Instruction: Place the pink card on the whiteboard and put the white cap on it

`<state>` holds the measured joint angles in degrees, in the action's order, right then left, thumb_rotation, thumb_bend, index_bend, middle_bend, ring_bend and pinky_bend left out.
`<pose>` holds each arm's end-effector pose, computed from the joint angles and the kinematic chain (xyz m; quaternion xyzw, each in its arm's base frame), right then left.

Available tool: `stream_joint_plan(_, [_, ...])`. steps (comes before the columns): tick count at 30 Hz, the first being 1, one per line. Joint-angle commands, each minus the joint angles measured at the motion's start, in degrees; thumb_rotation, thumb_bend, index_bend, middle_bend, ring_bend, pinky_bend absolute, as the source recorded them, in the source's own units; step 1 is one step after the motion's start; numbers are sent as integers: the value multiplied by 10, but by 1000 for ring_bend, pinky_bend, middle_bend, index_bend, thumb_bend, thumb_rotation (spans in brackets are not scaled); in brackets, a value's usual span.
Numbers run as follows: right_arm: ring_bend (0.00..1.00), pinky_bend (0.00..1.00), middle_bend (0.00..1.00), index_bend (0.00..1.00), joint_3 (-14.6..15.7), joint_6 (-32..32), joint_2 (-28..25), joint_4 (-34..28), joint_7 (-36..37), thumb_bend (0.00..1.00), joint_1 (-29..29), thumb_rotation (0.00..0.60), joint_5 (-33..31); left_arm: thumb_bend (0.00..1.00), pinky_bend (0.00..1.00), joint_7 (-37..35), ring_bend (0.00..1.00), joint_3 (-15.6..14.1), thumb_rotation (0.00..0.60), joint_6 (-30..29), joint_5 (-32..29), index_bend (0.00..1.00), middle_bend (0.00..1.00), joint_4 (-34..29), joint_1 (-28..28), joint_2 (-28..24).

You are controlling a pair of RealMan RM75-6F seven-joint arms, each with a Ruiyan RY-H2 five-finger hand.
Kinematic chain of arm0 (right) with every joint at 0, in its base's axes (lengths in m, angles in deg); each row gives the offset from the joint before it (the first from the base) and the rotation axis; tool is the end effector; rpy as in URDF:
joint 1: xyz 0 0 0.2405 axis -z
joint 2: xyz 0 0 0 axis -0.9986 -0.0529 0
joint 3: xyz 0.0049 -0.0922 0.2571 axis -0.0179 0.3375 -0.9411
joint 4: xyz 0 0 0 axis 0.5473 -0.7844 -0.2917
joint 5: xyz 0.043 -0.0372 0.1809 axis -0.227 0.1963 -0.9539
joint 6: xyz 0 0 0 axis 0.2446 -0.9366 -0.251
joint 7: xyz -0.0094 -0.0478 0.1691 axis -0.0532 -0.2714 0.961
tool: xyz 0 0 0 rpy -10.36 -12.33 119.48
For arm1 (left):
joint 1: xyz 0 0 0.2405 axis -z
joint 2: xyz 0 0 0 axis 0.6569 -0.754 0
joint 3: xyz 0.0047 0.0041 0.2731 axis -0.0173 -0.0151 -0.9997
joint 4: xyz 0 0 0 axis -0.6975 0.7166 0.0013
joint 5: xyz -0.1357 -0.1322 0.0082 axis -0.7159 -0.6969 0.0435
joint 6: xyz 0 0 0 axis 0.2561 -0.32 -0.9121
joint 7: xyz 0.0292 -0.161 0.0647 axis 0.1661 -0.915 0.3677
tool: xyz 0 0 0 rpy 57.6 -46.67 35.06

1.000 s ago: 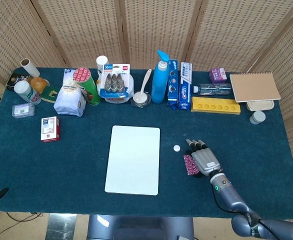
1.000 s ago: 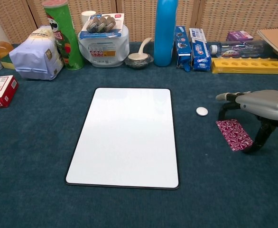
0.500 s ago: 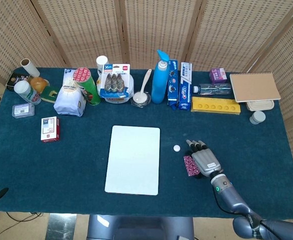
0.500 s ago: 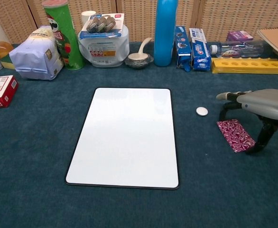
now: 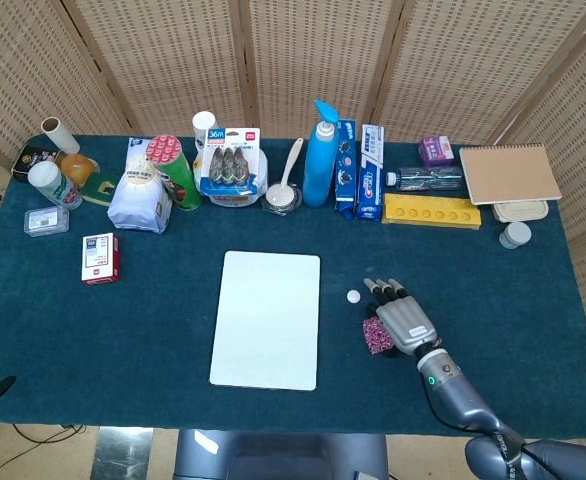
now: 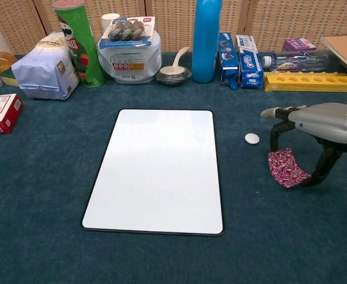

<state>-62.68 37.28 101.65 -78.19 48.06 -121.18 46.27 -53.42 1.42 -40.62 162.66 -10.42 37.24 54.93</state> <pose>-0.2118 -0.3197 -0.0001 0.7879 -0.3700 0.2694 0.4120 -0.2901 0.1489 0.2427 -0.5594 -0.4022 -0.4725 0.5496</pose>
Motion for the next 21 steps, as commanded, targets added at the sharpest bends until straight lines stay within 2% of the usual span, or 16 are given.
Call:
stream_joint_plan(1, [0, 0, 0, 371, -8, 2, -3, -24, -17, 66, -10, 600, -6, 43, 50, -1, 0, 0, 600, 0, 1, 0, 0, 0, 0, 0])
stream_joint_plan(11, [0, 0, 0, 371, -43, 6, 22, -89, -118, 67, -63, 600, -74, 44, 50, -12, 0, -1, 600, -4, 3, 0, 0, 6, -1, -2])
stream_joint_plan(17, [0, 0, 0, 371, -75, 17, 49, -120, -189, 67, -114, 600, -159, 43, 50, -18, 0, -2, 600, -3, 6, 0, 0, 8, 0, -4])
stream_joint_plan(21, [0, 0, 0, 371, -93, 22, 77, -117, -222, 72, -148, 600, -216, 44, 50, -21, 0, -3, 600, -3, 6, 0, 0, 10, 0, -5])
